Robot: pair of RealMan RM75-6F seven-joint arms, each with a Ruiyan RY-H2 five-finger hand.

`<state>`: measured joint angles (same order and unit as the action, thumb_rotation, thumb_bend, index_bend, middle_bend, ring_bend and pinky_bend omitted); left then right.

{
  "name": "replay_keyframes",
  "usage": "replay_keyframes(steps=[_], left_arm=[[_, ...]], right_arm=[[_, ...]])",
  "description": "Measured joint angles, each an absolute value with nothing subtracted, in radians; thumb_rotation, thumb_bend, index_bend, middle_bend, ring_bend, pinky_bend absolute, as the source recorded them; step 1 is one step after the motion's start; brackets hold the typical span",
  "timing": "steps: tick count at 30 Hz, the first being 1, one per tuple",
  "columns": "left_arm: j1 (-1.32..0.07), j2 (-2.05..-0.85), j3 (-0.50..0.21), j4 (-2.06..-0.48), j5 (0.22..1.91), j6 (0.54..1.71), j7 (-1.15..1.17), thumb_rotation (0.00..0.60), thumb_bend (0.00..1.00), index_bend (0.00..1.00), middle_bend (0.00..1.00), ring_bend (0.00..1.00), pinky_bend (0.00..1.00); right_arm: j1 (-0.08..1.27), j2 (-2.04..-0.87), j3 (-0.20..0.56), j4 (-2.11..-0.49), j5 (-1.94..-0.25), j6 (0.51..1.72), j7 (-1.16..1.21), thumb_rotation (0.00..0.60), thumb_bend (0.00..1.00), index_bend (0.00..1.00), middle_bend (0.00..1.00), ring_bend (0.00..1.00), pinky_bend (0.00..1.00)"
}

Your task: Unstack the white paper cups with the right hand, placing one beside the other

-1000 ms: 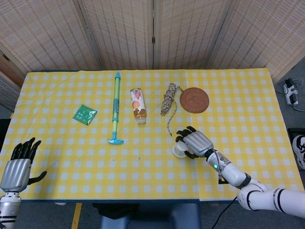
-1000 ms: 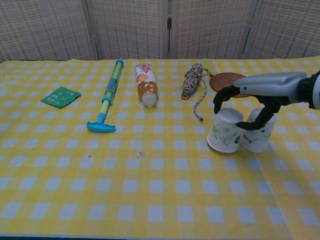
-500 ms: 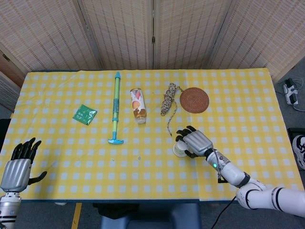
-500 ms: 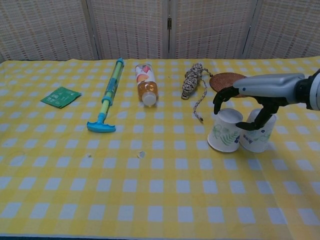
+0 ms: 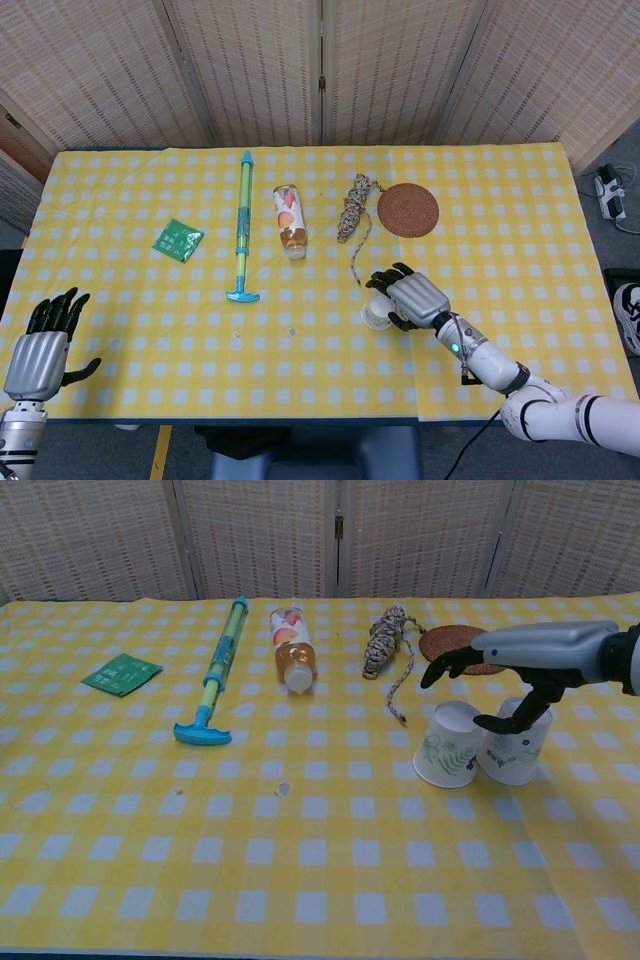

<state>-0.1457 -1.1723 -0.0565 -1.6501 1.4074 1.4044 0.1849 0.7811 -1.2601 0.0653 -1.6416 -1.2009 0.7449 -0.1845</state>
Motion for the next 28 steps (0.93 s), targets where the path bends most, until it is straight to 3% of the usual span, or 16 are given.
replay_keyframes(steps=[7,12,19,28], left_arm=[[-0.153,-1.169,-0.064,-1.653,1.408,1.404,0.188,0.6,0.24,0.0,0.01,0.0,0.0],[-0.157,-1.177,-0.071,-1.65,1.407,1.409,0.194,0.6,0.24,0.0,0.01,0.0,0.0],[-0.164,-1.189,-0.076,-1.653,1.417,1.417,0.2,0.6,0.24,0.0,0.01,0.0,0.0],[-0.165,-1.197,-0.078,-1.681,1.422,1.431,0.233,0.6,0.24,0.0,0.01,0.0,0.0]], right_arm=[[0.748,-1.213,0.073,-1.682,-1.22,0.821,-0.174,0.6,0.52,0.17,0.13,0.14,0.08],[0.666,-1.157,0.072,-1.717,-1.255,0.97,-0.155,0.6,0.52,0.16,0.1,0.13,0.08],[0.503,-1.109,0.037,-1.731,-1.331,1.195,-0.136,0.6,0.52,0.0,0.0,0.05,0.01],[0.337,-1.108,-0.018,-1.697,-1.442,1.38,-0.057,0.6,0.52,0.0,0.0,0.0,0.0]])
